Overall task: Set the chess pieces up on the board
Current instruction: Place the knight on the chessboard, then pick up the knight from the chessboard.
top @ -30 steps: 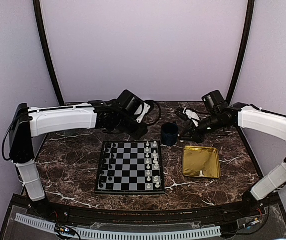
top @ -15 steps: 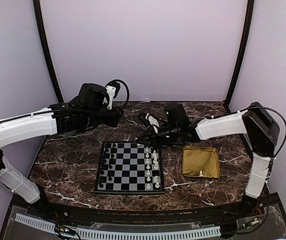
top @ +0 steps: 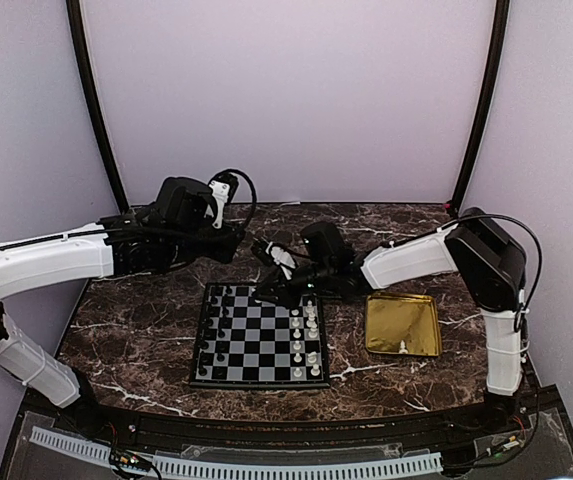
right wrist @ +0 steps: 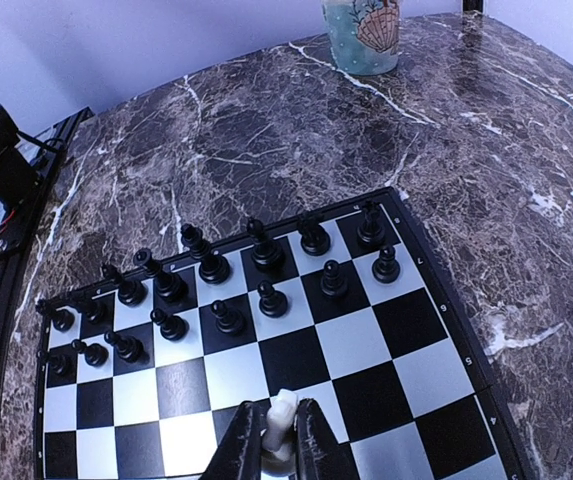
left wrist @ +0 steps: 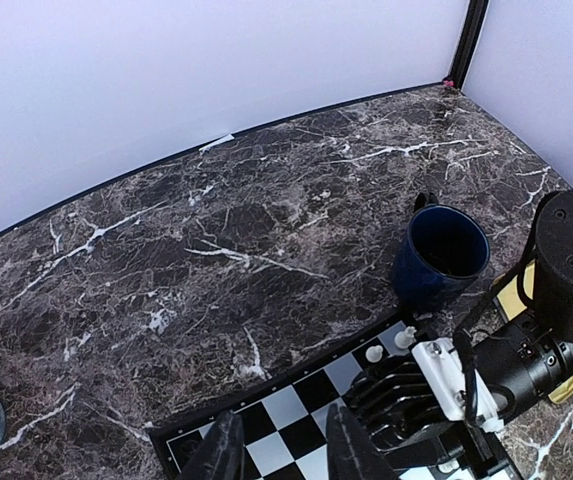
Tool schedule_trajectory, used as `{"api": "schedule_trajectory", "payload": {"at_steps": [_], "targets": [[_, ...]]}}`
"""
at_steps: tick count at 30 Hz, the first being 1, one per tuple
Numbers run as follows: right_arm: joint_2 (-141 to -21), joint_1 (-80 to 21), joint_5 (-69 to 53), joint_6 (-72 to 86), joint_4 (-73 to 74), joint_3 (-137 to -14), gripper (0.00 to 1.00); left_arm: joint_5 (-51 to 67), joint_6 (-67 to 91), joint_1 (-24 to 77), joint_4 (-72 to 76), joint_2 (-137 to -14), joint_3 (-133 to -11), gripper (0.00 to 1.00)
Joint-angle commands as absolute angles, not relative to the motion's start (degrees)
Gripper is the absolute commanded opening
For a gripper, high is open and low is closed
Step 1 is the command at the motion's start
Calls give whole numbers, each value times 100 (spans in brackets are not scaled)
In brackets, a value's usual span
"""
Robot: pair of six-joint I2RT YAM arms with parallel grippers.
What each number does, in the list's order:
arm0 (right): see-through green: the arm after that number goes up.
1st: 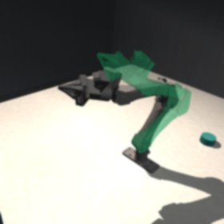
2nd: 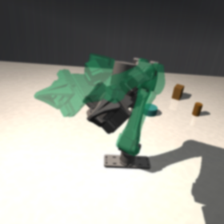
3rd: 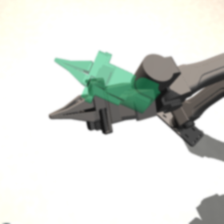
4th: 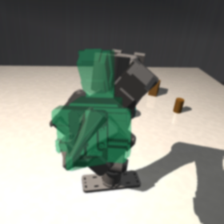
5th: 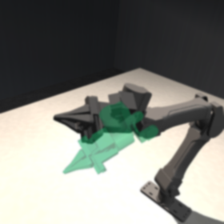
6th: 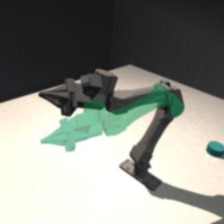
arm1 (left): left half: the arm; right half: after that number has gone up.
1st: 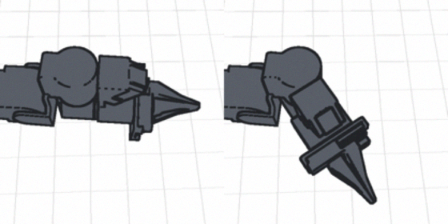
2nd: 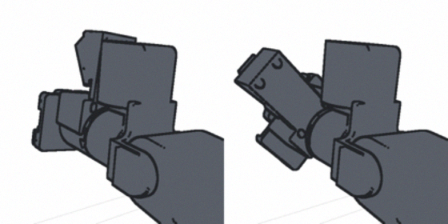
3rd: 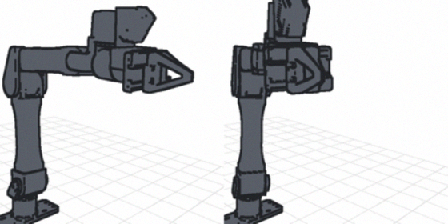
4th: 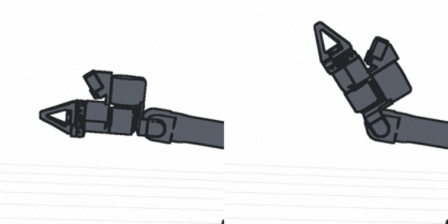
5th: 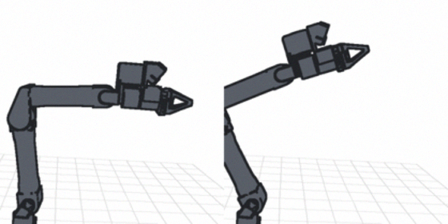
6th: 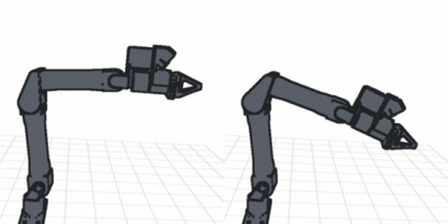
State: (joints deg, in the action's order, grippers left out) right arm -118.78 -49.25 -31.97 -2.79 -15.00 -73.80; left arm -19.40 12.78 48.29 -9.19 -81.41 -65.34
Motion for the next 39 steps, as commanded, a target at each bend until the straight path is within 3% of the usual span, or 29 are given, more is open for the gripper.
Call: {"api": "schedule_trajectory", "payload": {"at_steps": [1,12,23,26,30,39], "targets": [[-11925,-4944,-3046,-447,-1298,-7666,19,-1984,1344,4790,-889,-7983,-6432,31],[-10614,-4458,-3357,-800,-231,-7403,22,-1123,1231,4622,-1708,-8288,-6553,33],[-8823,-3339,-3194,-1460,1837,-6726,25,92,1251,4553,-3023,-10283,-7910,37],[-8379,-3124,-3106,-1519,1670,-6115,27,117,1257,4553,-3164,-10621,-8184,38],[-8000,-2919,-2892,-1572,1414,-5912,41,138,1255,4553,-3589,-11141,-8636,39],[-8032,-2780,-2868,-1703,1486,-5951,43,12,1320,4553,-3988,-11693,-9114,38]]}}
